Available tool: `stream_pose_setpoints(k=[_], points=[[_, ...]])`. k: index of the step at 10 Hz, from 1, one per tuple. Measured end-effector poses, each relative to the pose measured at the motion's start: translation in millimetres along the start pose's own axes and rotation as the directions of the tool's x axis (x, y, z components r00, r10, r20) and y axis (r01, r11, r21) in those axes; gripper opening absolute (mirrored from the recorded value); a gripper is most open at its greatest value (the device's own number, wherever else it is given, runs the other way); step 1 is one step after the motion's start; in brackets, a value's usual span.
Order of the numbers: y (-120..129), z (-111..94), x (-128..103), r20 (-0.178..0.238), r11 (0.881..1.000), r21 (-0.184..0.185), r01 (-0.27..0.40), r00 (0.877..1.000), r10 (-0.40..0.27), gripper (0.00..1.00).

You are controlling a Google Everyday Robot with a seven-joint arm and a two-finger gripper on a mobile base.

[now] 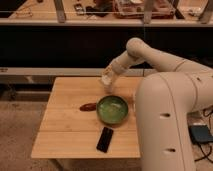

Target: Place the white sponge in the ceramic cup

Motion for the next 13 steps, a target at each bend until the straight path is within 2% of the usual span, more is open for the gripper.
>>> stream_pose_setpoints(k=[3, 7, 9, 13], points=[[-2, 0, 23, -0.003, 1.0, 0.009, -0.009, 1.0, 0.009, 0.0], [-1, 6, 46, 0.039, 0.999, 0.034, -0.03, 0.999, 0.029, 0.0], [-1, 10, 50, 0.049, 0.999, 0.037, -0.031, 0.998, 0.029, 0.0], [-8, 8, 44, 0.074, 0.999, 0.033, 0.021, 0.997, -0.024, 0.0]])
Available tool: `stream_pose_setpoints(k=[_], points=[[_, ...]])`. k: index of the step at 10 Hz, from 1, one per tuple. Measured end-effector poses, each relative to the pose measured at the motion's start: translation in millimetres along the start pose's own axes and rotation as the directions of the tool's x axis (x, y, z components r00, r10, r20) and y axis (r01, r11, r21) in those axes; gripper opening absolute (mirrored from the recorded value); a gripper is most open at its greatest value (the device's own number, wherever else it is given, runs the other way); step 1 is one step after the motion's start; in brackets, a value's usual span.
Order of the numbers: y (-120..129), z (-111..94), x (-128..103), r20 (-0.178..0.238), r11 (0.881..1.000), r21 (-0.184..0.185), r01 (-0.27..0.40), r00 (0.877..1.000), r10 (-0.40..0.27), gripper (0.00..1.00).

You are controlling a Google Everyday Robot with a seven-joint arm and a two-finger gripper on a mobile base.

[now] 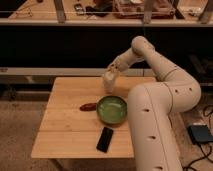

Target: Place the white sponge in the ceramic cup

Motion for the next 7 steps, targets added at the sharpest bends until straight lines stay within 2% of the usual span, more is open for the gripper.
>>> stream_pose_setpoints(k=[3, 5, 6, 7], points=[[-2.6, -2.0, -3.7, 0.007, 0.999, -0.013, 0.035, 0.999, -0.035, 0.0], [-2.5, 0.6, -4.4, 0.001, 0.998, -0.034, 0.05, 0.999, -0.05, 0.0], [-3.0, 4.5, -5.2, -0.002, 0.997, -0.046, 0.055, 0.998, -0.055, 0.03], [-3.4, 7.6, -4.3, -0.008, 0.998, -0.052, 0.042, 0.999, -0.042, 0.12]])
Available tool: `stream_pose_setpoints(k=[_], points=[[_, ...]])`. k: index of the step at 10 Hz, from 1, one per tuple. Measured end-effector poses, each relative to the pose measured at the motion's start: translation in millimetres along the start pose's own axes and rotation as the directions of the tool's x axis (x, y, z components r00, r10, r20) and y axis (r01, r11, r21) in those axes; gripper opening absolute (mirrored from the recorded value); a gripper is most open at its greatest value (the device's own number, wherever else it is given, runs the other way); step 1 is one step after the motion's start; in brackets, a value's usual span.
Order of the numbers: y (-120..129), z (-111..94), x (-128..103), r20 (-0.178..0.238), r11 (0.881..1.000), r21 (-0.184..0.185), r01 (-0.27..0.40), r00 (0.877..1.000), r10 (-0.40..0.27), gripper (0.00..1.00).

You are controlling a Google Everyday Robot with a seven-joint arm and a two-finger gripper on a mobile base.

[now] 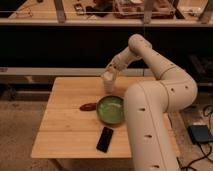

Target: Place the white sponge in the ceramic cup

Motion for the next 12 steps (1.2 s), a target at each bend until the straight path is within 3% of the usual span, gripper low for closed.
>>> stream_pose_setpoints(k=[4, 7, 12], points=[[1, 0, 13, -0.04, 0.999, -0.004, -0.043, 0.998, 0.043, 0.51], [0, 3, 12, -0.027, 0.999, -0.002, -0.049, 0.998, 0.048, 0.79], [3, 1, 14, -0.024, 0.999, 0.002, -0.054, 0.998, 0.054, 0.8]])
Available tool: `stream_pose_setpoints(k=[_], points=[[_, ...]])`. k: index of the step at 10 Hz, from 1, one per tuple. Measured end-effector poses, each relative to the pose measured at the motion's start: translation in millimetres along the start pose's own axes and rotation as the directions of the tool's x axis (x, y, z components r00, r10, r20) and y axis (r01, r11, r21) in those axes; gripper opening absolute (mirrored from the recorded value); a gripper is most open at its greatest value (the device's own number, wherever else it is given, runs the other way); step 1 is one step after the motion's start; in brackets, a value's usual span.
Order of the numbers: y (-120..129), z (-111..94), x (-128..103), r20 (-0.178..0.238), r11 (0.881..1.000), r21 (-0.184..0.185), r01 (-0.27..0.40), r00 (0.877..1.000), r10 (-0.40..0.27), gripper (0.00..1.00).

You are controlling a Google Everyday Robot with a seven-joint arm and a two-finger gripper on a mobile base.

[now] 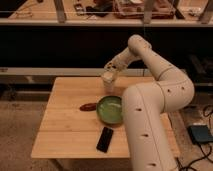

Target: Place the white sponge in the ceramic cup

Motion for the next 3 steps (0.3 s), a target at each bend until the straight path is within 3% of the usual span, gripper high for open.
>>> stream_pose_setpoints(k=[3], points=[[2.1, -1.7, 0.2, 0.005, 1.0, 0.001, 0.003, 1.0, -0.003, 0.8]])
